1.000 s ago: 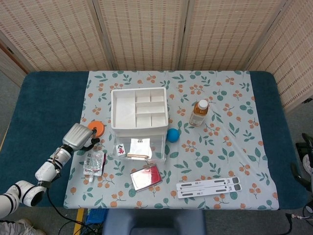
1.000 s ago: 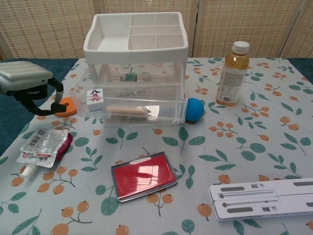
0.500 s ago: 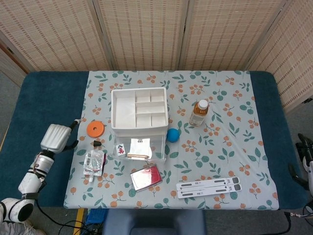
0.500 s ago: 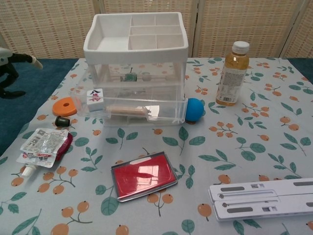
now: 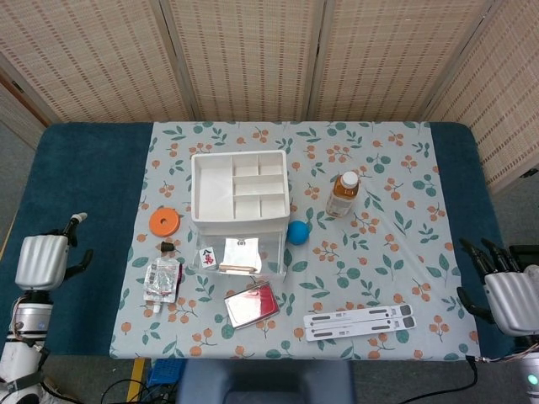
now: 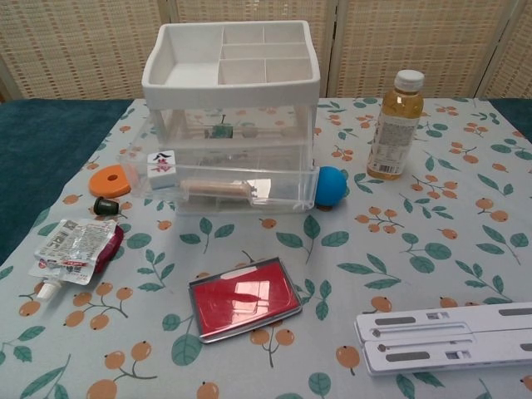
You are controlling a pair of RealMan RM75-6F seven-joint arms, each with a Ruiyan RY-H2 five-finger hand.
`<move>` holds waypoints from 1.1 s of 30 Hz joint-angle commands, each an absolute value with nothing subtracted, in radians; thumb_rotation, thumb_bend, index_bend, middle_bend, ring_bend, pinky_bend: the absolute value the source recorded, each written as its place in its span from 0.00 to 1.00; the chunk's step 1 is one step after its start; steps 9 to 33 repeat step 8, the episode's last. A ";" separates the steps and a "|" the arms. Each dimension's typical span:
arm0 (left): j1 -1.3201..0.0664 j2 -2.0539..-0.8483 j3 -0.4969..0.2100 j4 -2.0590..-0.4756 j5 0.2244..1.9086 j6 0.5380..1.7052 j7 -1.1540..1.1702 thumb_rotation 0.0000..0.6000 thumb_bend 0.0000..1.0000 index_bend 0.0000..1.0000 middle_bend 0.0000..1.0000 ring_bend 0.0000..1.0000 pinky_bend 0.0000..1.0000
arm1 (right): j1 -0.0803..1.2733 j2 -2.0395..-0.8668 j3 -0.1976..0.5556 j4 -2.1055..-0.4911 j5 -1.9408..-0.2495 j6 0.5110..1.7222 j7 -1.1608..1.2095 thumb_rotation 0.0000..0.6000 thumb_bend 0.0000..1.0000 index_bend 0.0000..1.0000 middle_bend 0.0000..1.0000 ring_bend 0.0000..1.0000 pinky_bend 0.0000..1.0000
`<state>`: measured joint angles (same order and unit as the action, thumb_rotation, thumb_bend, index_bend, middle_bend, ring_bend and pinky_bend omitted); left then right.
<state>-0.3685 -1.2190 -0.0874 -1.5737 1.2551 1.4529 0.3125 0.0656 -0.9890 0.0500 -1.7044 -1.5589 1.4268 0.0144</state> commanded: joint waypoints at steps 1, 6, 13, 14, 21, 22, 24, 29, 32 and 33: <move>-0.311 -1.224 -0.074 -1.580 1.299 1.526 0.317 1.00 0.32 0.23 0.55 0.57 0.68 | 0.075 -1.005 0.043 -1.690 -1.567 1.417 0.017 1.00 0.40 0.05 0.21 0.11 0.12; -0.261 -1.205 -0.048 -1.613 1.327 1.563 0.336 1.00 0.32 0.24 0.54 0.57 0.68 | 0.082 -1.036 0.047 -1.678 -1.567 1.423 -0.007 1.00 0.40 0.05 0.21 0.11 0.12; -0.248 -1.189 -0.031 -1.637 1.323 1.546 0.357 1.00 0.32 0.24 0.54 0.54 0.65 | 0.083 -1.043 0.051 -1.679 -1.565 1.432 -0.017 1.00 0.40 0.05 0.21 0.11 0.12; -0.248 -1.189 -0.031 -1.637 1.323 1.546 0.357 1.00 0.32 0.24 0.54 0.54 0.65 | 0.083 -1.043 0.051 -1.679 -1.565 1.432 -0.017 1.00 0.40 0.05 0.21 0.11 0.12; -0.248 -1.189 -0.031 -1.637 1.323 1.546 0.357 1.00 0.32 0.24 0.54 0.54 0.65 | 0.083 -1.043 0.051 -1.679 -1.565 1.432 -0.017 1.00 0.40 0.05 0.21 0.11 0.12; -0.248 -1.189 -0.031 -1.637 1.323 1.546 0.357 1.00 0.32 0.24 0.54 0.54 0.65 | 0.083 -1.043 0.051 -1.679 -1.565 1.432 -0.017 1.00 0.40 0.05 0.21 0.11 0.12; -0.248 -1.189 -0.031 -1.637 1.323 1.546 0.357 1.00 0.32 0.24 0.54 0.54 0.65 | 0.083 -1.043 0.051 -1.679 -1.565 1.432 -0.017 1.00 0.40 0.05 0.21 0.11 0.12; -0.248 -1.189 -0.031 -1.637 1.323 1.546 0.357 1.00 0.32 0.24 0.54 0.54 0.65 | 0.083 -1.043 0.051 -1.679 -1.565 1.432 -0.017 1.00 0.40 0.05 0.21 0.11 0.12; -0.248 -1.189 -0.031 -1.637 1.323 1.546 0.357 1.00 0.32 0.24 0.54 0.54 0.65 | 0.083 -1.043 0.051 -1.679 -1.565 1.432 -0.017 1.00 0.40 0.05 0.21 0.11 0.12; -0.248 -1.189 -0.031 -1.637 1.323 1.546 0.357 1.00 0.32 0.24 0.54 0.54 0.65 | 0.083 -1.043 0.051 -1.679 -1.565 1.432 -0.017 1.00 0.40 0.05 0.21 0.11 0.12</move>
